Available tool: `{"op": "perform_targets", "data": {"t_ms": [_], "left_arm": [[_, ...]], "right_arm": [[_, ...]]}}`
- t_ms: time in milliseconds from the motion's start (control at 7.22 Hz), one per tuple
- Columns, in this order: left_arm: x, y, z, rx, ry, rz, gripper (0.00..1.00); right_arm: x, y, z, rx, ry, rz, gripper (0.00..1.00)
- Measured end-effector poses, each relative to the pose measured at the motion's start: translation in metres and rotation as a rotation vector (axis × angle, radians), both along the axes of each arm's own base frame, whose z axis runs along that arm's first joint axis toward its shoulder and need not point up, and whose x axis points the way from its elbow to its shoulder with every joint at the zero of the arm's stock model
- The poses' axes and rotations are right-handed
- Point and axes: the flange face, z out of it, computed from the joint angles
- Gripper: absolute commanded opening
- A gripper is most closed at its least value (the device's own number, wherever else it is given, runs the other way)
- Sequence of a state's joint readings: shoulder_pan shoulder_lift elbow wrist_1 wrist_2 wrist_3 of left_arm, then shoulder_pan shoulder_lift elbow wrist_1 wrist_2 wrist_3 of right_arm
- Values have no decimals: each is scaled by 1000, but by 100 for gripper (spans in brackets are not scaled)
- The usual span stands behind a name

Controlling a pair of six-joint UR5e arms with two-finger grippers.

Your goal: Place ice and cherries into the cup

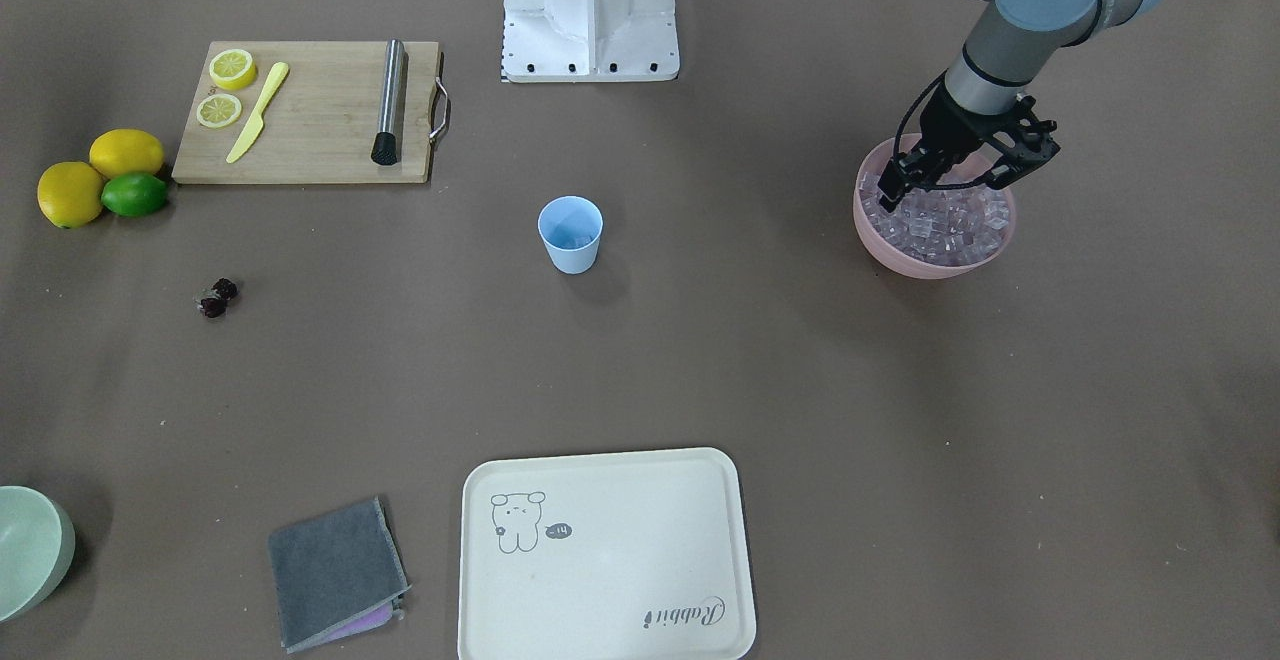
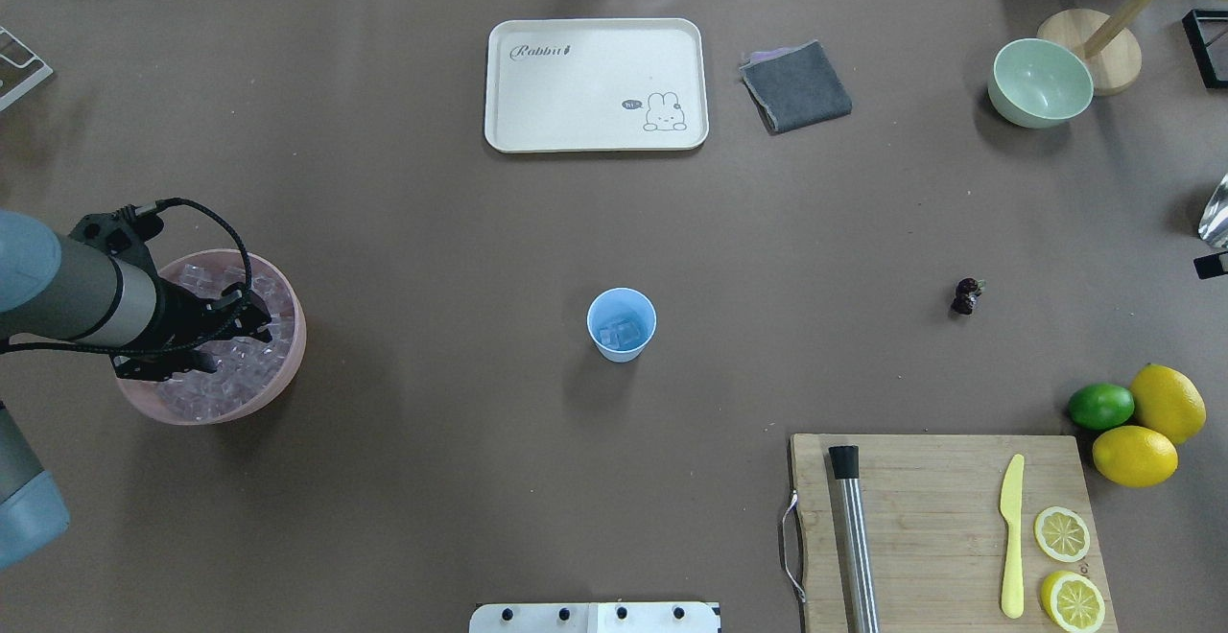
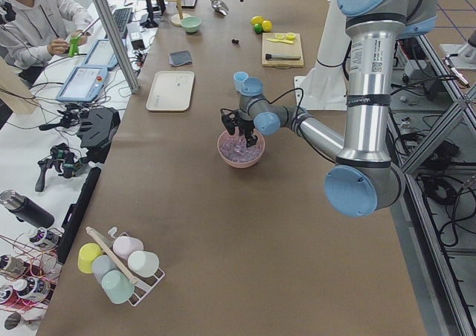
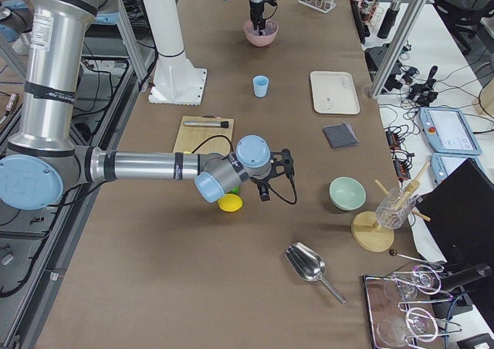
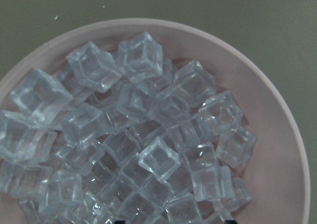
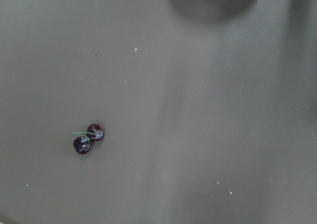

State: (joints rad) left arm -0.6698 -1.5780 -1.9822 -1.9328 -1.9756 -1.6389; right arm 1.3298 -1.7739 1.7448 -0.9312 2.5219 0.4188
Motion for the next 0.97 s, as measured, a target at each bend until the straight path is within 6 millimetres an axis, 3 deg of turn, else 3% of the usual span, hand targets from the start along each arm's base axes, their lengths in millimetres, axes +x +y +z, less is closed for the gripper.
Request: {"op": "perform_targets", "data": {"t_ms": [969], "left_arm": [[15, 6, 1, -25, -8, -15, 68]], "right_arm": [[1, 3, 4, -8, 2, 0, 100]]}}
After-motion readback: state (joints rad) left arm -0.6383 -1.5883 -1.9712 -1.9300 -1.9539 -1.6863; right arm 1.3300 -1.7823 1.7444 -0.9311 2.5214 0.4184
